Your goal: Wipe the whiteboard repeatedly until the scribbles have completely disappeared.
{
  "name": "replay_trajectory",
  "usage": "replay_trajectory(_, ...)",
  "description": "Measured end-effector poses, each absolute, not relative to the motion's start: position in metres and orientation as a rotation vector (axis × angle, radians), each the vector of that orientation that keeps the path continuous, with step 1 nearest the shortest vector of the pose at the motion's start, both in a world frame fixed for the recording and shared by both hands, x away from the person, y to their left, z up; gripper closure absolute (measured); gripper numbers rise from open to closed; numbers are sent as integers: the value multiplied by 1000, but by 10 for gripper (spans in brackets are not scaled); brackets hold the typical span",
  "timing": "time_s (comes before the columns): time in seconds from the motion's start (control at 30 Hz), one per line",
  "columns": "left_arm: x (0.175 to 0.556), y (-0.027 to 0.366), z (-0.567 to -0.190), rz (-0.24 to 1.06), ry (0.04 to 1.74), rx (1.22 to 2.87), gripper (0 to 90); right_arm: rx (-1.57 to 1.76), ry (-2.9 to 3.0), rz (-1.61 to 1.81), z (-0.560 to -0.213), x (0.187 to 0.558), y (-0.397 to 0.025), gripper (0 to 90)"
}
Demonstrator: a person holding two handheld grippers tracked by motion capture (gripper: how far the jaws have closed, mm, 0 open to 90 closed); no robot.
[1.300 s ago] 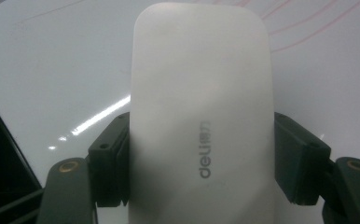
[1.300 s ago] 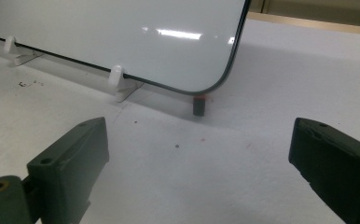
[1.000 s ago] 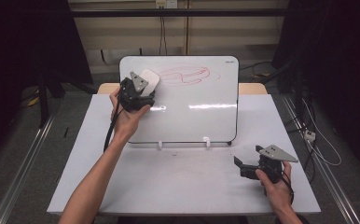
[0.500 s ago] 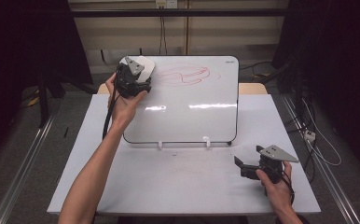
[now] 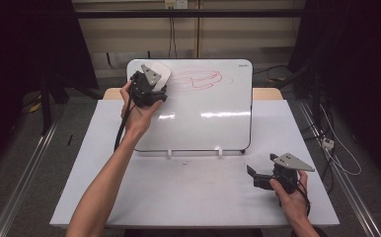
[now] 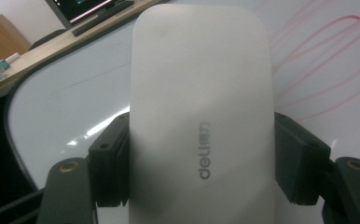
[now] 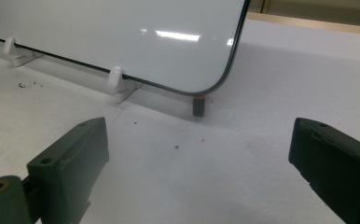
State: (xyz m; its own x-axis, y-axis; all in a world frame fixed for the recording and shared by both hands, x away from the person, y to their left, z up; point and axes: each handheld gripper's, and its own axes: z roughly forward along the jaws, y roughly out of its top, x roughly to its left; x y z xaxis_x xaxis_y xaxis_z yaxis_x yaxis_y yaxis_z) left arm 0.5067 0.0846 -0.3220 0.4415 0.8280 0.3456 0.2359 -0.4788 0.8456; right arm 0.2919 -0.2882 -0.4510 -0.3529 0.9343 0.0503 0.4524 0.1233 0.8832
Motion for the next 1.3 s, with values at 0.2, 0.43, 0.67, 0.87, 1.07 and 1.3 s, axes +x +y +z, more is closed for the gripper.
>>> replay_trajectory(0.2,500,77,-329,1019,878,1951,310,1337,1867,1174,-451,291,-290,50)
replay_trajectory(0.43,485,56,-345,1031,802,1989,310,1335,1871,1174,-451,291,-289,50)
replay_trajectory(0.67,477,50,-352,1031,761,2001,310,1333,1871,1175,-451,290,-290,50)
replay_trajectory(0.87,481,55,-347,996,774,1994,310,1336,1869,1175,-451,291,-290,51)
replay_trajectory(1.07,493,60,-334,996,795,1983,310,1344,1863,1179,-451,290,-292,50)
replay_trajectory(1.3,506,64,-320,989,843,1937,310,1346,1862,1176,-451,289,-293,50)
